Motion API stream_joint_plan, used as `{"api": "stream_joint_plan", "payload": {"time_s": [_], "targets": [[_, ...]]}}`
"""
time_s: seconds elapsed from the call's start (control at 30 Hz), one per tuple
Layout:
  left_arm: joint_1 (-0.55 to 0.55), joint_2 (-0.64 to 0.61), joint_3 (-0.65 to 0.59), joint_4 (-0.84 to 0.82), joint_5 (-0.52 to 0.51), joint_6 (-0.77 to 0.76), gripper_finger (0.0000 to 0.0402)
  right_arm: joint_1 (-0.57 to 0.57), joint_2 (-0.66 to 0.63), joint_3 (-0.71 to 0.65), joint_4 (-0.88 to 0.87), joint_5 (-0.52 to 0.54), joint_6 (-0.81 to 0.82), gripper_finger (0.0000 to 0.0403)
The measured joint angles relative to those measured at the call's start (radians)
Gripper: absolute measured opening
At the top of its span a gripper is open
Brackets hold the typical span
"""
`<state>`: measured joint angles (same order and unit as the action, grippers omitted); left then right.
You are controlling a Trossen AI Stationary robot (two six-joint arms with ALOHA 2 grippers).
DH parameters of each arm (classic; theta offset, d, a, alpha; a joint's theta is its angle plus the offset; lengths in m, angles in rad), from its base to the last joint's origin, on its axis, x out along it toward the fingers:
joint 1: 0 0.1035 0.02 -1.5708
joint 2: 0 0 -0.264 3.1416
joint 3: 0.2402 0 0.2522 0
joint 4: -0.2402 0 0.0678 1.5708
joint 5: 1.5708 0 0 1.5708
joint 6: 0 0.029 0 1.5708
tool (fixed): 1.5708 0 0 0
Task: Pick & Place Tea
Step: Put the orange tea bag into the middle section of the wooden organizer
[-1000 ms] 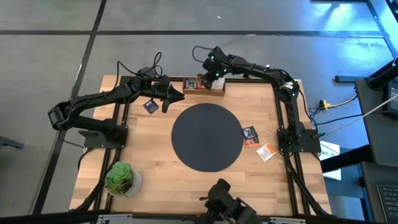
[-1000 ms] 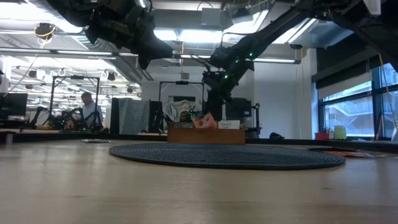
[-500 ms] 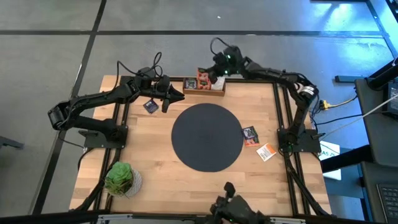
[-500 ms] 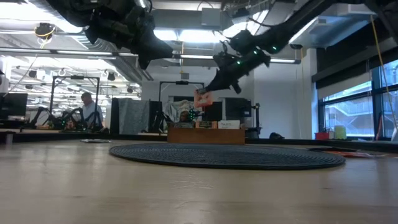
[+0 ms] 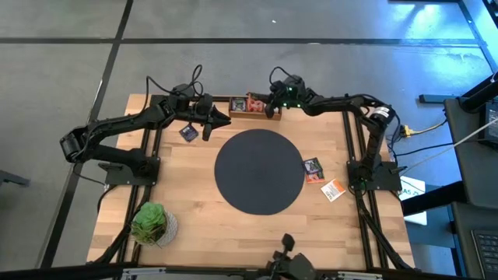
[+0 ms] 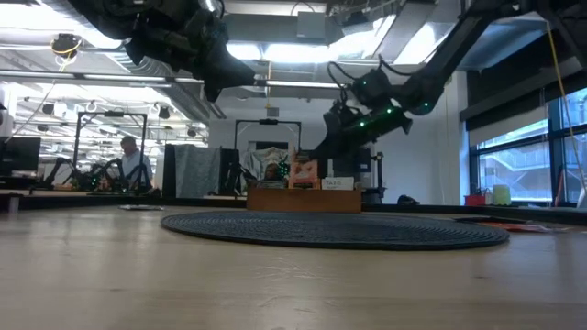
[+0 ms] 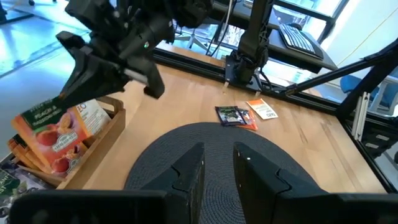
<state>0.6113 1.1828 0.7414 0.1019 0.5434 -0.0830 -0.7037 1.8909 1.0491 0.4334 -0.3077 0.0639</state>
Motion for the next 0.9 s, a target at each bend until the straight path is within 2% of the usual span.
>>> {"api": "stream_joint_plan", "payload": {"time_s": [0.37, 0.9], "targets": [[0.0, 0.0, 0.0, 0.0, 0.0, -0.007, 0.0082, 0.023, 0.058, 0.001, 0.011, 0.126, -0.172, 0.0006], [0.0, 0.0, 0.0, 0.001, 0.0, -0.001, 0.0078, 0.067, 0.067, 0.001, -0.019, 0.134, -0.262, 0.001]]}}
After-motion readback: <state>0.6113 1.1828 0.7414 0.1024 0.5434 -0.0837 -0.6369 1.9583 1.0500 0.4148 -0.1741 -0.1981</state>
